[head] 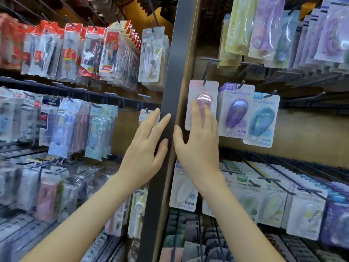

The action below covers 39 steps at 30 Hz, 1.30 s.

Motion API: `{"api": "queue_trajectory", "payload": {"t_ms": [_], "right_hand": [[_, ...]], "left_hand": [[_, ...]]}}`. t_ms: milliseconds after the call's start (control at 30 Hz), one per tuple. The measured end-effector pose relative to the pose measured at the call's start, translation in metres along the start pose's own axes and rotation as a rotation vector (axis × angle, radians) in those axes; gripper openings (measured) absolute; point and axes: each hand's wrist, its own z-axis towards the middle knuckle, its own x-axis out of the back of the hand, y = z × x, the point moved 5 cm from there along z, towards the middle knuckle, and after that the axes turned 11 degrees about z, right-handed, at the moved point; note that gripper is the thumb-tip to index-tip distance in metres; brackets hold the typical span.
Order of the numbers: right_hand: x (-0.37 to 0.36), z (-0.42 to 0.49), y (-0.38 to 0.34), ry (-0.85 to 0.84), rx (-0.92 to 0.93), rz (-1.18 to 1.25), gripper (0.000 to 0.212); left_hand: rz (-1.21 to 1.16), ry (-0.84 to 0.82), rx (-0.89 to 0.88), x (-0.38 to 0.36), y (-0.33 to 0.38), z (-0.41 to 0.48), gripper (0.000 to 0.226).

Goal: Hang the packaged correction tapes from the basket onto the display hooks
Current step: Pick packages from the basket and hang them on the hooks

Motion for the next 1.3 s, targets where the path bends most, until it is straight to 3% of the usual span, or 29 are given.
{"api": "queue_trajectory", "payload": {"t_ms": [233,367,500,600,700,800,867,1000,1133,1233,1300], "right_hand": [[-0.042,-0.152,-0.037,-0.272,0.039,0.398,0.047],[-0.096,-0.294,-0.045,-0.659,-0.086,0.58,0.044],[-0.149,-0.487,-0.036,-1.121,-0.256,0.551,0.048],[-0.169,-0.65,-0.017,-1.346,-0.354,0.463,0.042],[-0.176,-0.808,0.012,-1.569,-0.486,0.454,0.054],[-0.18,-0.938,0.042,-1.696,-0.551,0.413,0.046],[-0.187,-1.007,0.058,-1.738,-0.546,0.387,0.044],[-0.208,-1.128,0.087,-1.856,-0.615,0.322,0.058],[-0.23,-1.22,0.096,-2.016,-0.789,0.286,0.074],[-0.248,-1.261,0.096,-1.982,-0.798,0.219,0.08],[-0.257,-1.276,0.096,-1.951,-0.636,0.166,0.08]], "left_hand": [[0.07,-0.252,0.405,0.036,-0.008,-0.18,0.051],[0.053,-0.575,0.929,0.051,-0.01,-0.363,0.059],[0.135,-0.885,1.413,0.07,0.008,-0.583,0.056],[0.211,-0.967,1.649,0.076,0.038,-0.735,0.051],[0.175,-1.05,1.796,0.059,0.072,-0.867,0.052],[0.237,-0.992,1.821,0.028,0.097,-0.979,0.048],[0.222,-1.009,1.736,0.001,0.105,-1.042,0.05],[0.397,-1.176,1.494,-0.039,0.092,-1.134,0.046],[0.533,-1.186,1.51,-0.067,0.068,-1.189,0.048],[0.756,-1.466,1.478,-0.083,0.059,-1.233,0.068],[0.82,-1.55,1.446,-0.092,0.052,-1.244,0.081]]}}
